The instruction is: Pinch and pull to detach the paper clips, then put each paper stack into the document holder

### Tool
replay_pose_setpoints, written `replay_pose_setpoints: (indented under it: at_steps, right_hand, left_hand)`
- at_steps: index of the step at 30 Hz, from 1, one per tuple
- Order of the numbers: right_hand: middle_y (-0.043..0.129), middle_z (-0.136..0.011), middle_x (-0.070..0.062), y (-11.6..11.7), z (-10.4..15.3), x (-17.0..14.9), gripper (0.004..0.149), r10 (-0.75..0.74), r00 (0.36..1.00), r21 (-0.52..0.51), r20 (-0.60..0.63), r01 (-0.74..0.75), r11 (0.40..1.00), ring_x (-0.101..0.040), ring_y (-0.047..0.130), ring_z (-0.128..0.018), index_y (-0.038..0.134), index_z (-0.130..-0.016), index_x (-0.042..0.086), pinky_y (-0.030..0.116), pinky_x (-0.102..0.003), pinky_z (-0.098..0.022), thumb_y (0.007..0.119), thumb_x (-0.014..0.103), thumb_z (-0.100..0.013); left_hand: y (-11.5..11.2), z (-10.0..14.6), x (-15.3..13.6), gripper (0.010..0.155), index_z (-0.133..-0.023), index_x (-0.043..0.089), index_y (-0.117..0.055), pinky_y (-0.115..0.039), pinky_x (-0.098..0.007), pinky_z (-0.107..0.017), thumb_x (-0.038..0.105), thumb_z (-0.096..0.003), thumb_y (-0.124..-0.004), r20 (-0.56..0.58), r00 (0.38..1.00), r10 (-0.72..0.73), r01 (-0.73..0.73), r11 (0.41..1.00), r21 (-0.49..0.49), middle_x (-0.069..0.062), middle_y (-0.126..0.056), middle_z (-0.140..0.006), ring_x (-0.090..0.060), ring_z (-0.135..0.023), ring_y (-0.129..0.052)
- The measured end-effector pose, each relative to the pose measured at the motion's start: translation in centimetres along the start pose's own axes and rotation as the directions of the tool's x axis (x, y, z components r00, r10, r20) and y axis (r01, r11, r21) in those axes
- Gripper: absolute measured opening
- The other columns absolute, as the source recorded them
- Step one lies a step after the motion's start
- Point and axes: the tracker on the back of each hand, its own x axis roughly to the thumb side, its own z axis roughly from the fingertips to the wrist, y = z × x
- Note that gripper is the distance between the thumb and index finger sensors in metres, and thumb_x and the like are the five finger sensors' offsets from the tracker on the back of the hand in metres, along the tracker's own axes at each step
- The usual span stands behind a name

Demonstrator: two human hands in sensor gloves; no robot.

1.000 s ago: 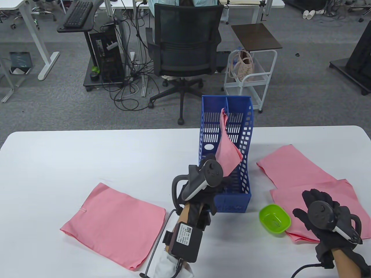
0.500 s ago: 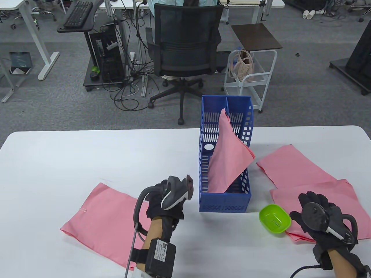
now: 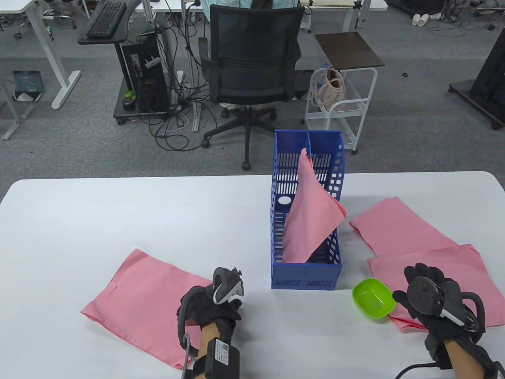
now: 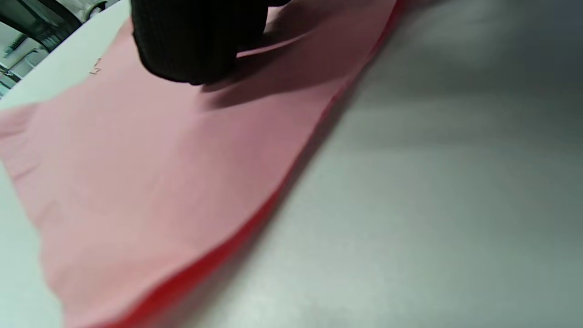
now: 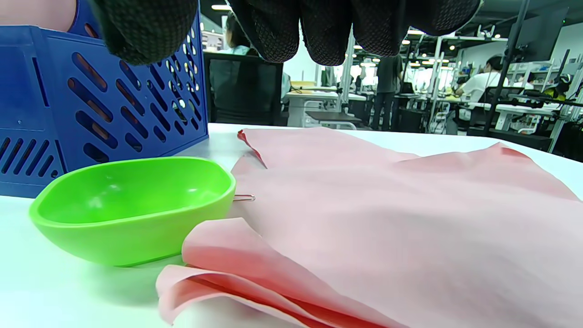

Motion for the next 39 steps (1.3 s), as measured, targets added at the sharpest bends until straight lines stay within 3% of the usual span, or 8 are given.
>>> replay_pose_setpoints:
  at_steps: [4, 9, 17, 20, 23, 29, 36, 39]
  right_hand:
    - [0.04, -0.121, -0.029, 0.1, 0.0, 0.2, 0.075, 0.012, 1.0, 0.002, 0.005, -0.012, 1.0, -0.056, 0.041, -0.109, 0.041, -0.116, 0.01, 0.042, -0.066, -0.078, 0.06, 0.052, -0.057]
    - [0.04, -0.121, -0.029, 0.2, -0.1, 0.3, 0.074, 0.017, 1.0, 0.01, 0.006, -0.017, 1.0, -0.056, 0.041, -0.109, 0.041, -0.116, 0.01, 0.041, -0.066, -0.078, 0.06, 0.052, -0.057]
    - [0.04, -0.121, -0.029, 0.2, -0.2, 0.3, 0.075, 0.013, 1.0, 0.015, 0.002, -0.013, 1.0, -0.056, 0.041, -0.109, 0.041, -0.116, 0.01, 0.041, -0.066, -0.078, 0.06, 0.052, -0.057]
    - [0.04, -0.121, -0.029, 0.3, -0.2, 0.3, 0.074, 0.015, 1.0, 0.021, -0.001, -0.015, 1.0, -0.056, 0.041, -0.109, 0.041, -0.116, 0.01, 0.041, -0.066, -0.078, 0.06, 0.052, -0.057]
    - [0.04, -0.121, -0.029, 0.3, -0.2, 0.3, 0.074, 0.018, 1.0, 0.029, -0.005, -0.017, 0.999, -0.056, 0.041, -0.109, 0.04, -0.116, 0.01, 0.041, -0.066, -0.078, 0.06, 0.051, -0.057]
    - [0.04, -0.121, -0.029, 0.6, -0.3, 0.5, 0.074, 0.03, 0.999, 0.047, -0.013, -0.03, 0.998, -0.056, 0.041, -0.109, 0.04, -0.116, 0.01, 0.041, -0.066, -0.079, 0.06, 0.051, -0.057]
    - [0.04, -0.121, -0.029, 0.5, -0.2, 0.3, 0.074, 0.018, 1.0, 0.039, -0.026, -0.017, 0.999, -0.056, 0.042, -0.108, 0.04, -0.116, 0.01, 0.042, -0.066, -0.078, 0.06, 0.051, -0.057]
    - [0.04, -0.121, -0.029, 0.5, -0.2, 0.3, 0.074, 0.017, 1.0, 0.04, -0.025, -0.016, 0.999, -0.056, 0.042, -0.108, 0.04, -0.116, 0.01, 0.042, -0.066, -0.078, 0.06, 0.051, -0.057]
  left_hand:
    - [0.0, -0.3, 0.0, 0.104, -0.116, -0.012, -0.027, -0.07, -0.061, -0.069, 0.068, -0.0495, -0.035, -0.015, 1.0, 0.016, -0.016, 0.999, 0.043, -0.043, -0.046, -0.111, -0.06, -0.096, -0.071]
    - [0.1, -0.2, 0.0, 0.087, -0.116, -0.007, -0.033, -0.072, -0.058, -0.069, 0.056, -0.0569, -0.037, -0.003, 1.0, -0.024, 0.024, 0.989, 0.143, -0.038, -0.051, -0.11, -0.056, -0.095, -0.074]
    - [1.1, -0.9, -0.7, 0.061, -0.113, 0.01, -0.05, -0.081, -0.047, -0.068, 0.035, -0.0587, -0.062, 0.036, 0.987, -0.158, 0.144, 0.956, 0.256, -0.022, -0.068, -0.107, -0.039, -0.092, -0.087]
    - [1.6, -0.7, -1.8, 0.056, -0.111, 0.019, -0.054, -0.083, -0.045, -0.067, 0.033, -0.0574, -0.063, 0.066, 0.966, -0.25, 0.221, 0.931, 0.289, -0.012, -0.075, -0.106, -0.029, -0.089, -0.093]
    - [2.0, 0.2, -3.1, 0.053, -0.109, 0.023, -0.059, -0.082, -0.045, -0.066, 0.031, -0.0569, -0.064, 0.062, 0.974, -0.218, 0.184, 0.921, 0.342, -0.007, -0.079, -0.104, -0.027, -0.087, -0.095]
    - [3.3, 3.1, -5.5, 0.05, -0.106, 0.025, -0.065, -0.084, -0.042, -0.064, 0.03, -0.056, -0.065, 0.019, 0.99, -0.142, 0.102, 0.791, 0.603, -0.004, -0.086, -0.098, -0.022, -0.082, -0.1]
    - [5.5, 6.6, -10.1, 0.049, -0.104, 0.026, -0.066, -0.09, -0.037, -0.056, 0.03, -0.0557, -0.065, 0.019, 0.997, 0.068, -0.06, 0.665, 0.744, 0.0, -0.089, -0.094, -0.017, -0.076, -0.102]
    - [5.9, 7.6, -12.5, 0.049, -0.105, 0.025, -0.066, -0.091, -0.035, -0.053, 0.029, -0.0558, -0.065, 0.123, 0.964, 0.237, -0.242, 0.583, 0.775, -0.001, -0.089, -0.094, -0.017, -0.075, -0.103]
